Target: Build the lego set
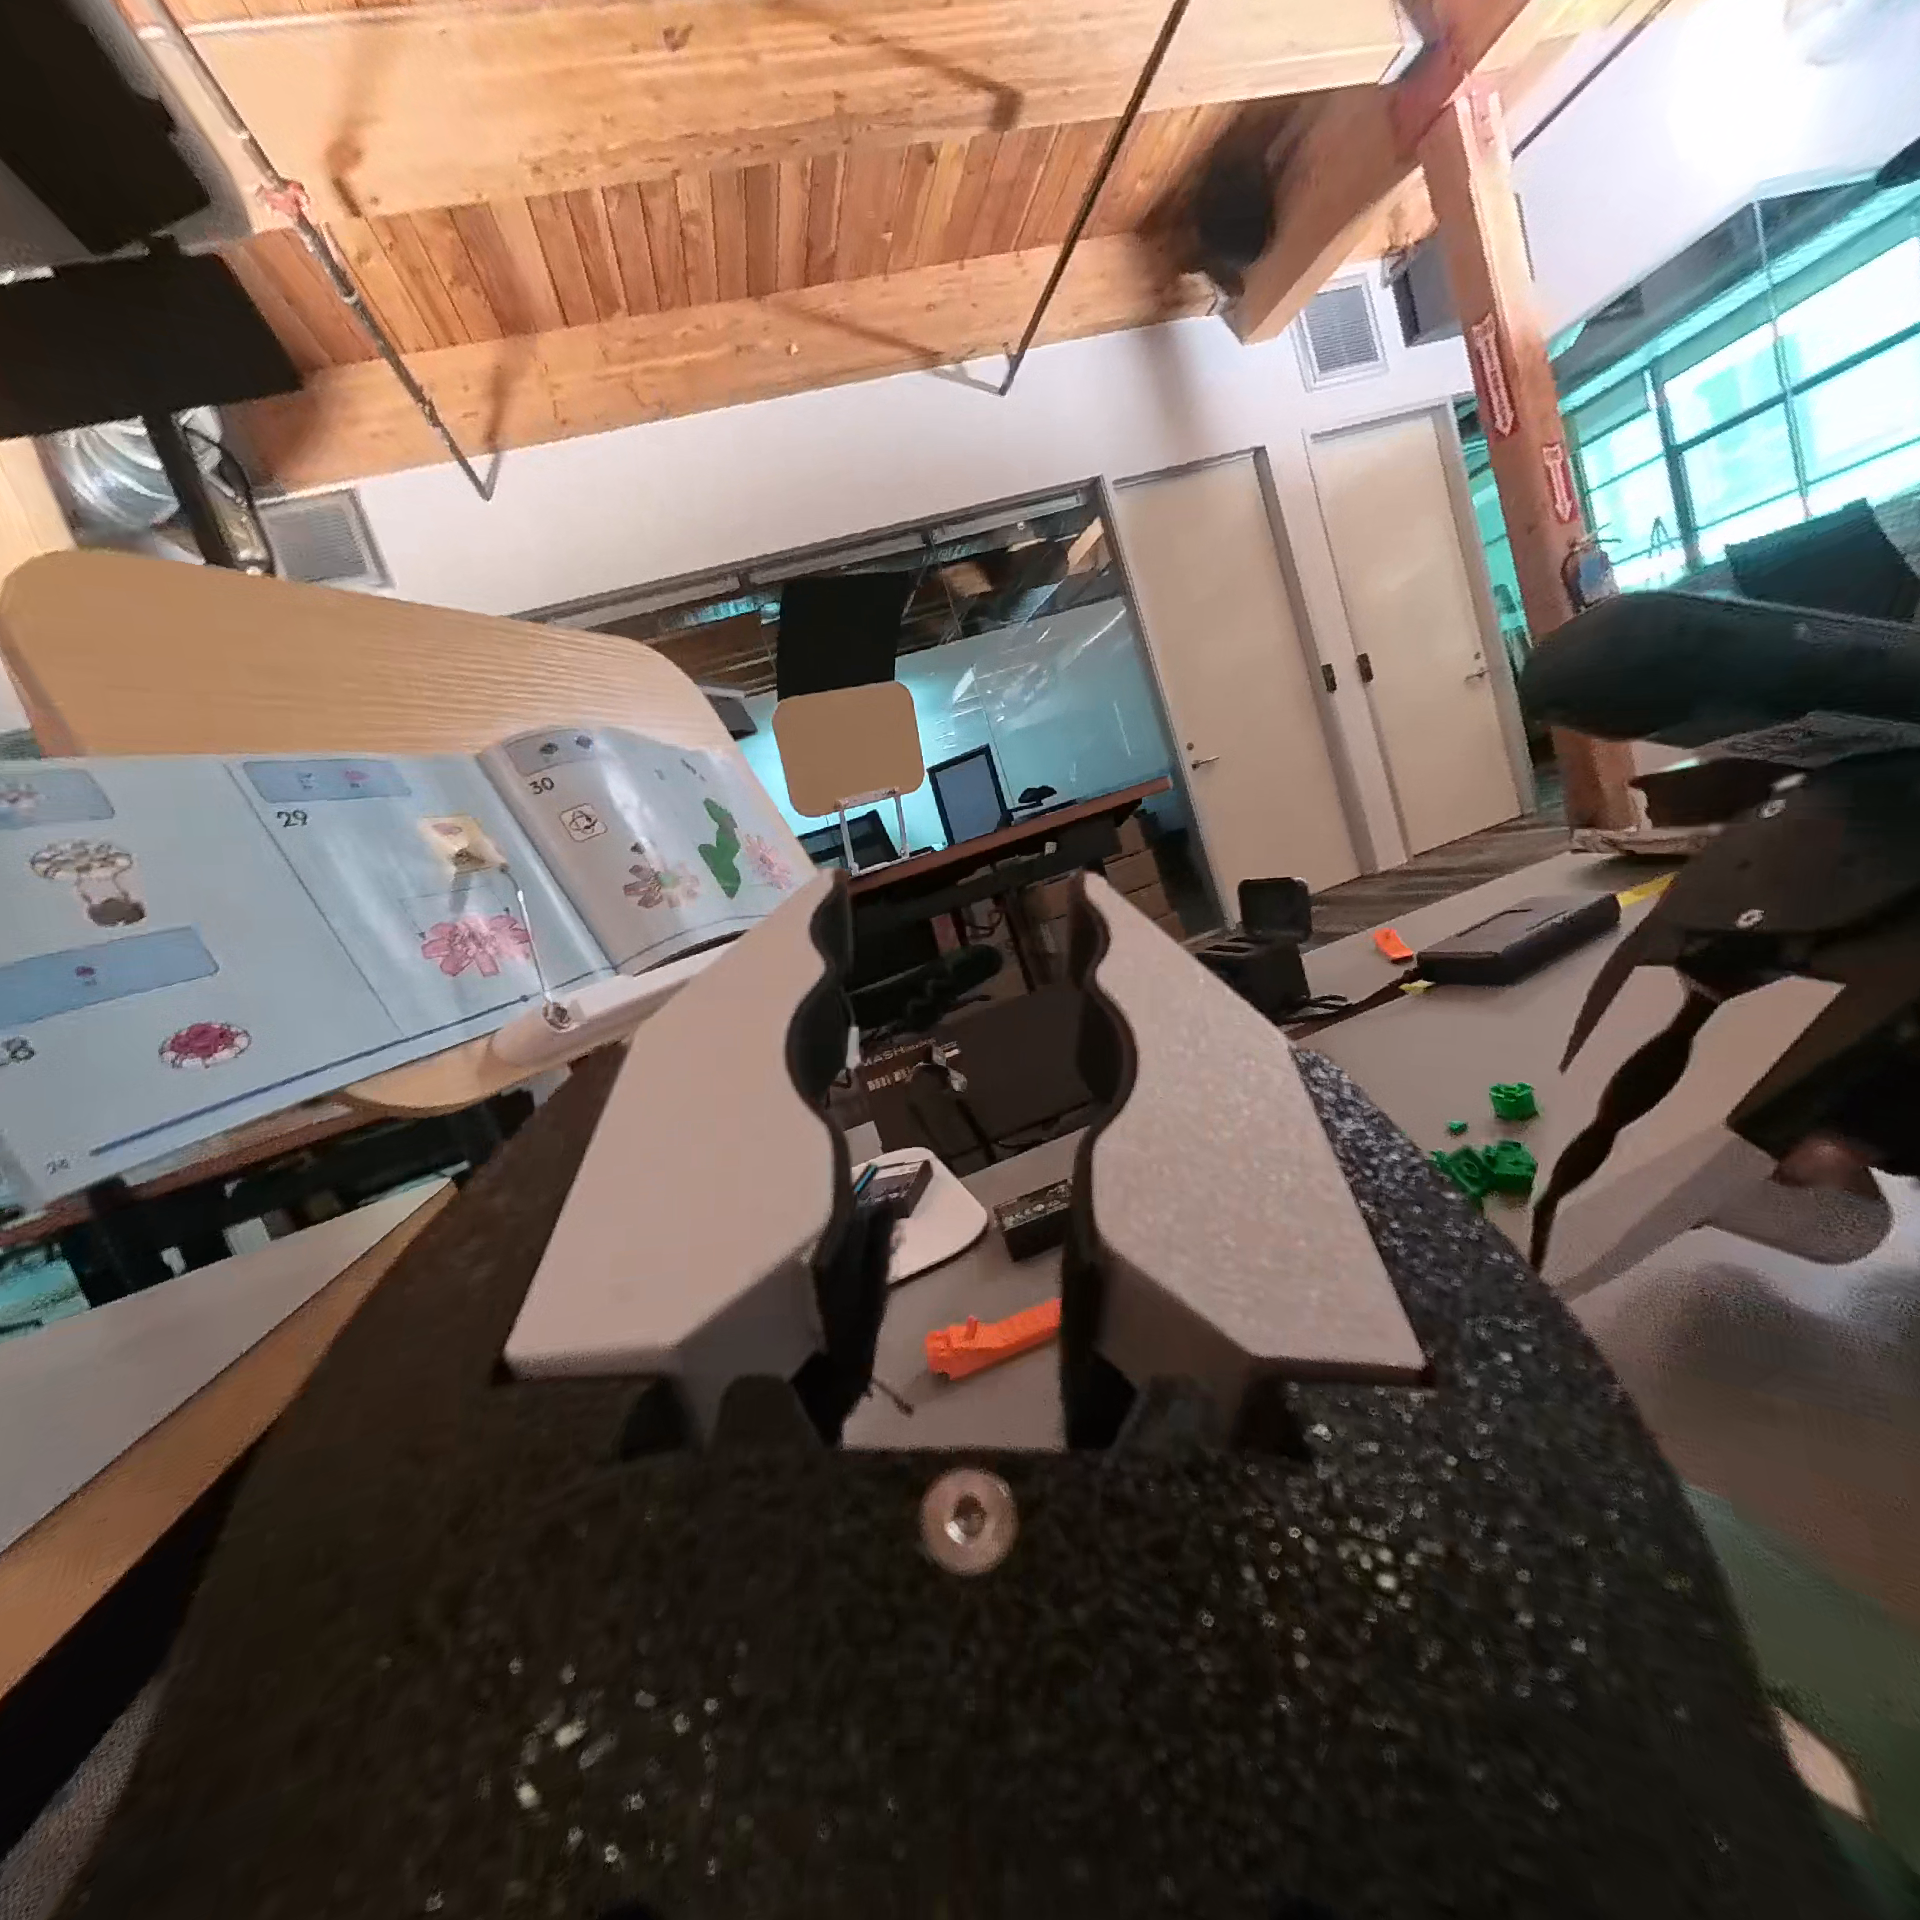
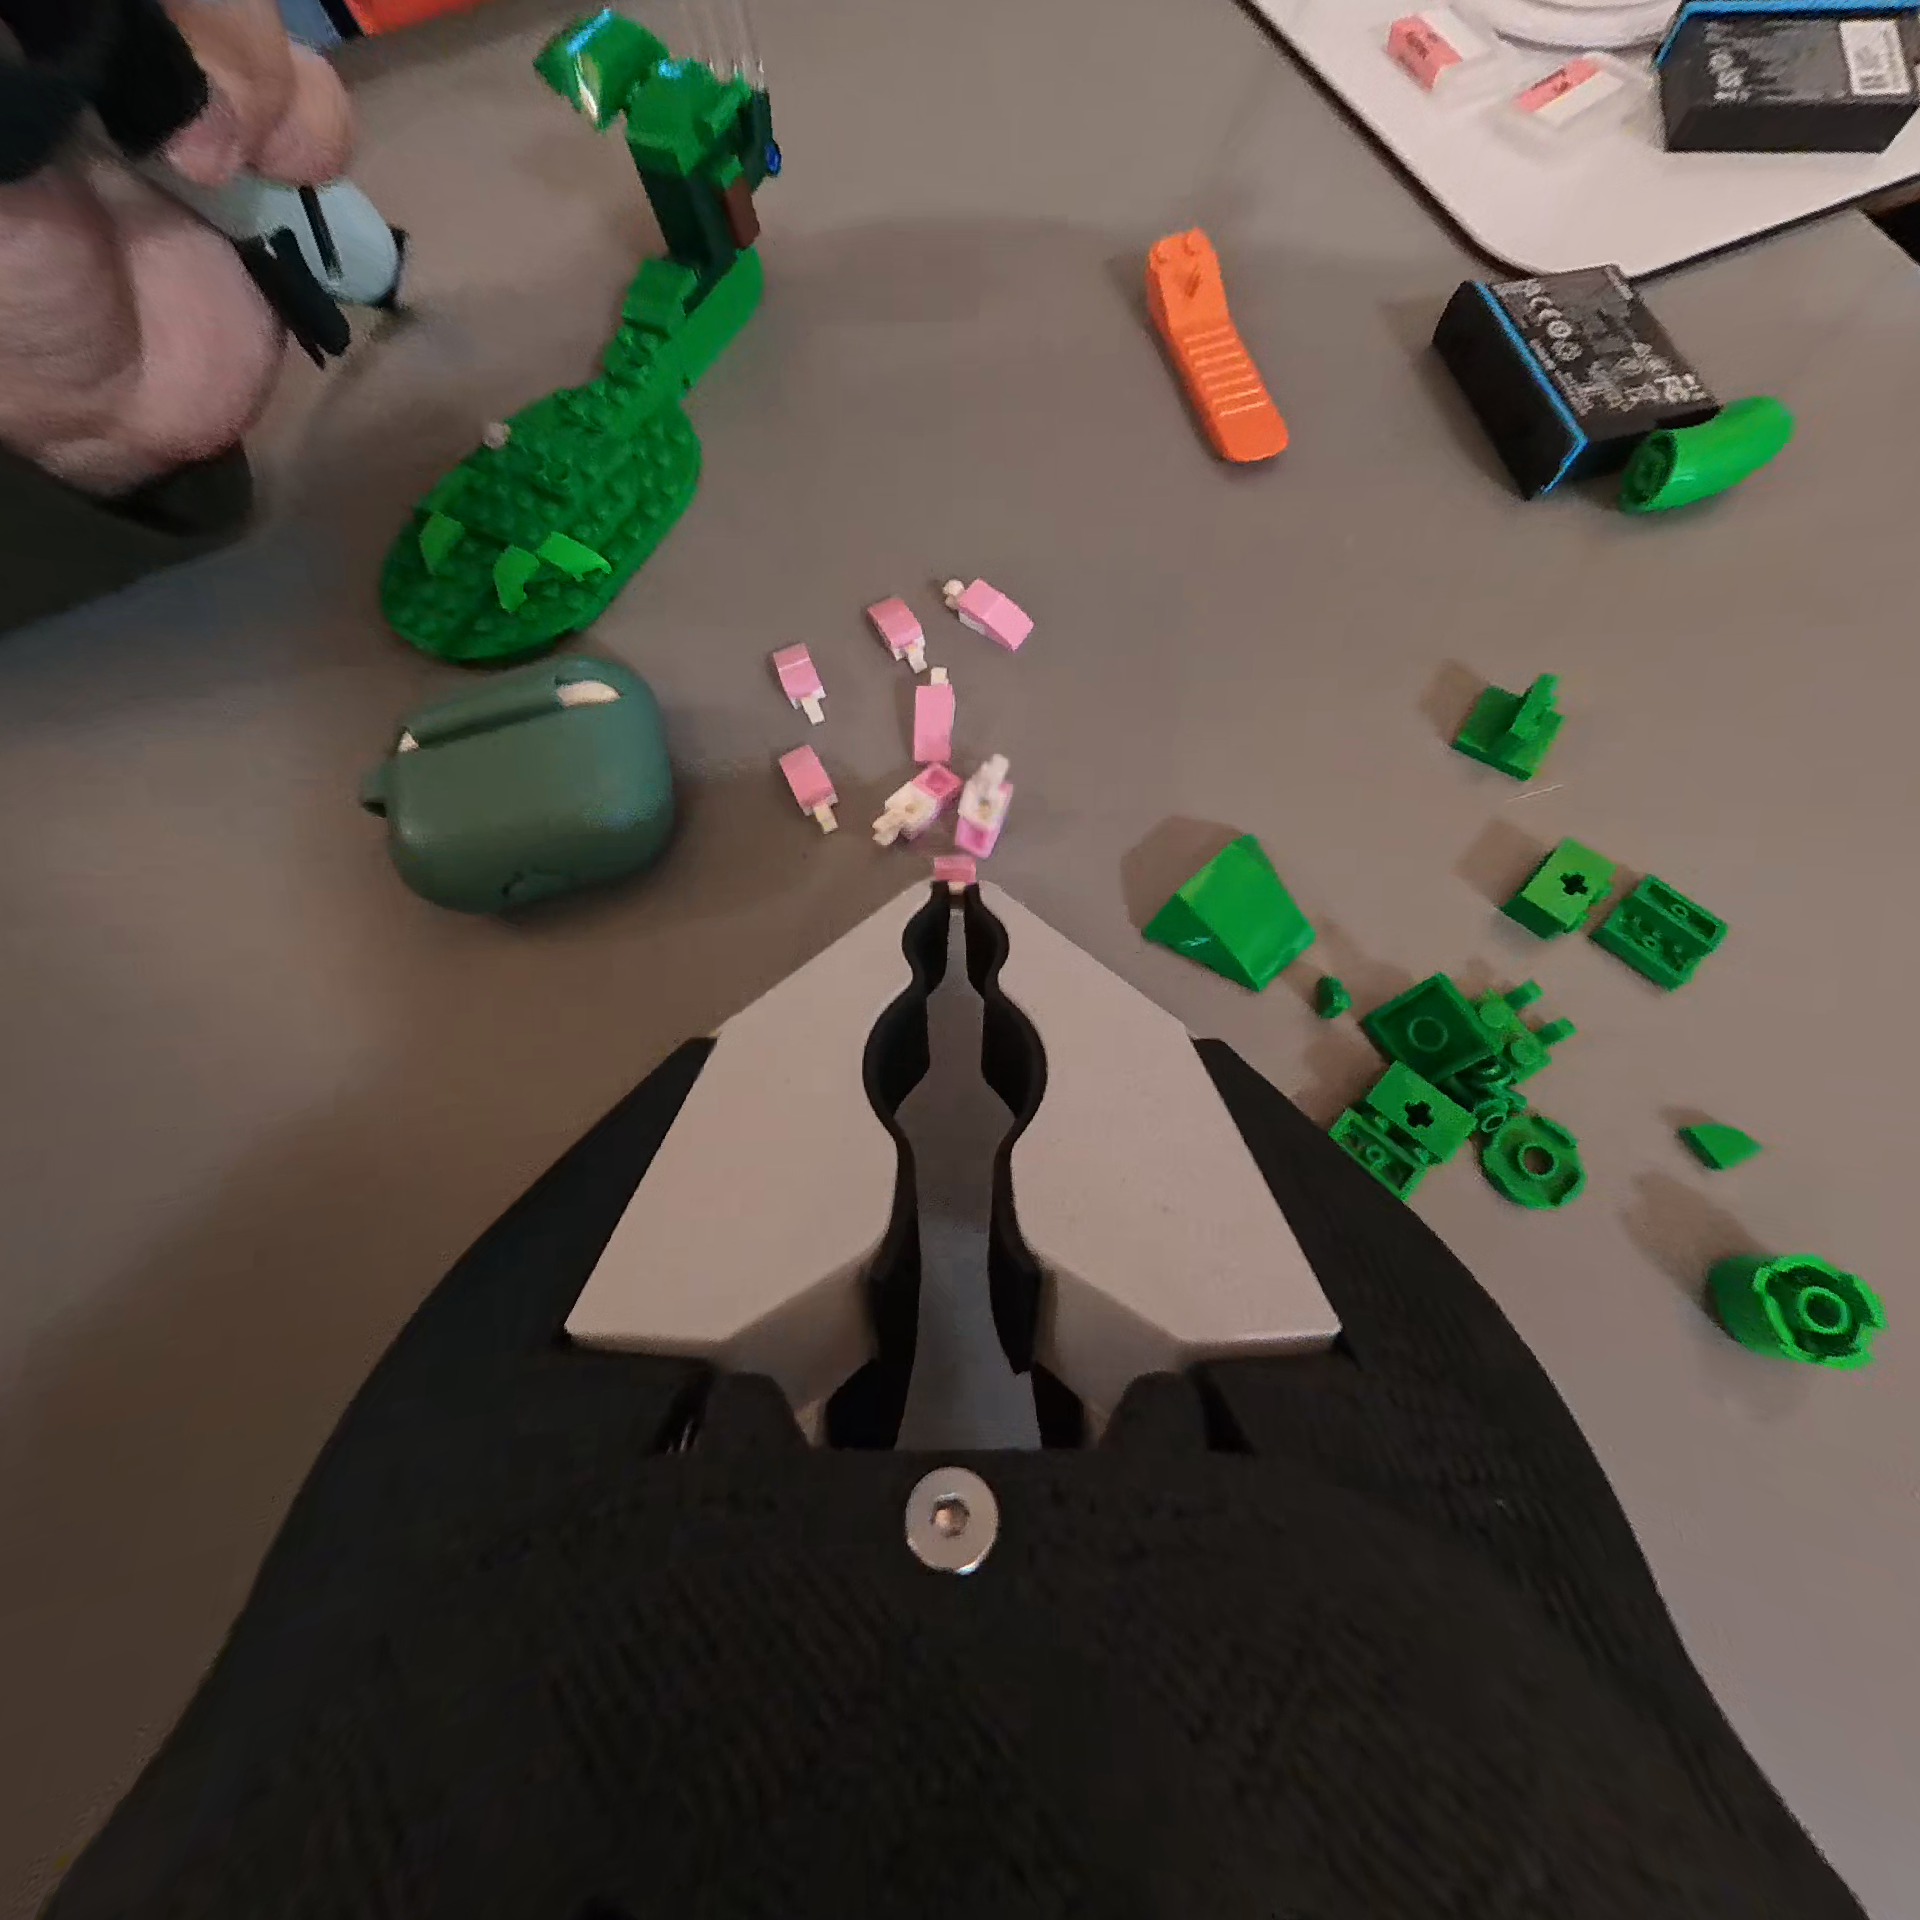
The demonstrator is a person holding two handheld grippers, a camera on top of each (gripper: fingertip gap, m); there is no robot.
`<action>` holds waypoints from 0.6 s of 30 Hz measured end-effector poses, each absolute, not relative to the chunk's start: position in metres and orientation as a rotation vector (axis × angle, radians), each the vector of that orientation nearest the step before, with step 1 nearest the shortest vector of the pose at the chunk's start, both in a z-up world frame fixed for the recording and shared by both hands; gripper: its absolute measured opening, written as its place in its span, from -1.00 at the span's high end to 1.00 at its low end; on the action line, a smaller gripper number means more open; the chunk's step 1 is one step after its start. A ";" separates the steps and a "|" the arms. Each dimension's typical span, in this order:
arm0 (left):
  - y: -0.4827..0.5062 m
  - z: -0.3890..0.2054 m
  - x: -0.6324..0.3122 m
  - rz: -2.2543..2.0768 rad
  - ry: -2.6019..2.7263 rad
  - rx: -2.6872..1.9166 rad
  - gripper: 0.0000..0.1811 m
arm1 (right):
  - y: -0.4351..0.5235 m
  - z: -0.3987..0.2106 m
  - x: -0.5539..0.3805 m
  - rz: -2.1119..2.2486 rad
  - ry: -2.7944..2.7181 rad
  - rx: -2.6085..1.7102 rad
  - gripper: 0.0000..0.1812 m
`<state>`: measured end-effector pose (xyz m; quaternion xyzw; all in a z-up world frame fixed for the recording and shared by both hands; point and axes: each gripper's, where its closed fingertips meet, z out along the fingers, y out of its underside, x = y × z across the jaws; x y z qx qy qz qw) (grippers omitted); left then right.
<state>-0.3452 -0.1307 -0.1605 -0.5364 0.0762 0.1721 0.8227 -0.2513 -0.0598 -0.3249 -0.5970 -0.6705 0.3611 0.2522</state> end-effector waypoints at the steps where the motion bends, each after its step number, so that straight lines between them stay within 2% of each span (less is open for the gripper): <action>1: -0.130 -0.163 -0.341 0.371 0.182 -1.141 0.59 | -0.061 -0.326 -0.250 0.966 -1.830 -1.622 0.98; 15: -0.122 -0.187 -0.339 0.450 0.263 -1.197 0.66 | -0.057 -0.337 -0.260 0.687 -1.840 -1.623 0.97; 18: -0.122 -0.188 -0.340 0.434 0.254 -1.205 0.65 | -0.051 -0.329 -0.267 0.685 -1.732 -1.652 0.64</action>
